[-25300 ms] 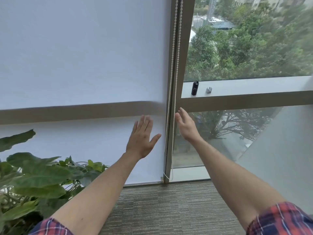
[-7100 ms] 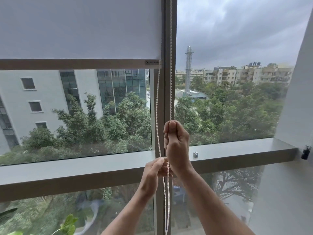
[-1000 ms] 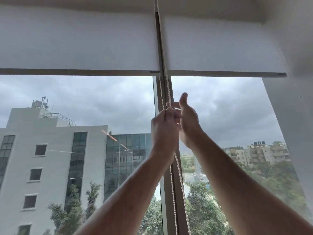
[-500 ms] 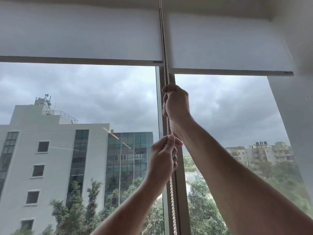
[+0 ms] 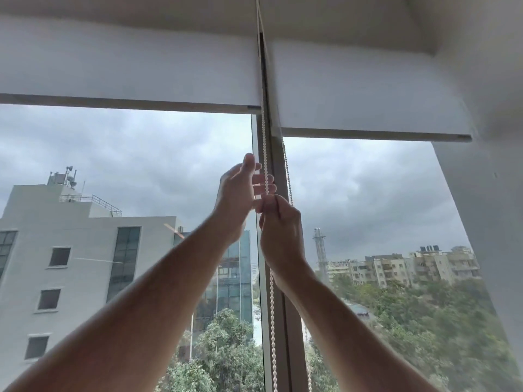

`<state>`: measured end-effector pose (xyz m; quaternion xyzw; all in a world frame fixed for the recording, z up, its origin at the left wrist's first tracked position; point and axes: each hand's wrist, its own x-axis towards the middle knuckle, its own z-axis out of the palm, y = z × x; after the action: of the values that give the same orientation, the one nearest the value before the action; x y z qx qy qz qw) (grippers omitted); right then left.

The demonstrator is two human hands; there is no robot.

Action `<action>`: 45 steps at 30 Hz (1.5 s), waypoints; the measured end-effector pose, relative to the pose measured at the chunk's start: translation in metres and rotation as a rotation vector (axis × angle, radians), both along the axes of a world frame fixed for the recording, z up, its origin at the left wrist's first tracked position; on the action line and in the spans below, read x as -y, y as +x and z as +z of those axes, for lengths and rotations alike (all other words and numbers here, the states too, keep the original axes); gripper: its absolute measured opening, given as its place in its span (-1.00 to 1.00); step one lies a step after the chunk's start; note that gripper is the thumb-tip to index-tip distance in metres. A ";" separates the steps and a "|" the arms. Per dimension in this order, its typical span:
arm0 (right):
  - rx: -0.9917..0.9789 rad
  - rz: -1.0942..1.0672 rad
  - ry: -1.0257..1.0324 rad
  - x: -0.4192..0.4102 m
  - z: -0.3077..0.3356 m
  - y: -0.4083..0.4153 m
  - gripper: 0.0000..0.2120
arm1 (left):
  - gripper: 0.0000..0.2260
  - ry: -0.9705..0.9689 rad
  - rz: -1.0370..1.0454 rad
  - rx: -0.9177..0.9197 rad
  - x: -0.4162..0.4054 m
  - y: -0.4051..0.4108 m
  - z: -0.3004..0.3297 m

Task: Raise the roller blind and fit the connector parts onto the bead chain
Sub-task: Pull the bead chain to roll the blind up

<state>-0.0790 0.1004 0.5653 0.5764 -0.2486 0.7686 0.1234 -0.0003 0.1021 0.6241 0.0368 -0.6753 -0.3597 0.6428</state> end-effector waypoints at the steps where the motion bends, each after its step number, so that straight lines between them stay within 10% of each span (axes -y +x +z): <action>1: -0.001 -0.004 -0.002 0.001 -0.002 0.000 -0.64 | -0.67 0.011 -0.028 0.015 -0.008 -0.001 0.009; 15: -0.118 0.231 0.235 0.011 -0.031 -0.033 -0.58 | -0.63 -0.052 0.257 -0.140 -0.006 -0.025 -0.004; 32: 0.128 0.572 0.345 -0.007 0.094 -0.013 -0.61 | -0.63 -0.073 0.207 -0.105 0.016 -0.040 -0.102; 45: 0.073 0.091 0.060 0.003 0.052 -0.002 -0.56 | -0.65 0.151 -0.012 -0.106 0.041 -0.028 -0.084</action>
<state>-0.0813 0.0972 0.6175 0.5623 -0.2491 0.7861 0.0618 -0.0287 0.0610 0.5405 0.0620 -0.6116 -0.4152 0.6707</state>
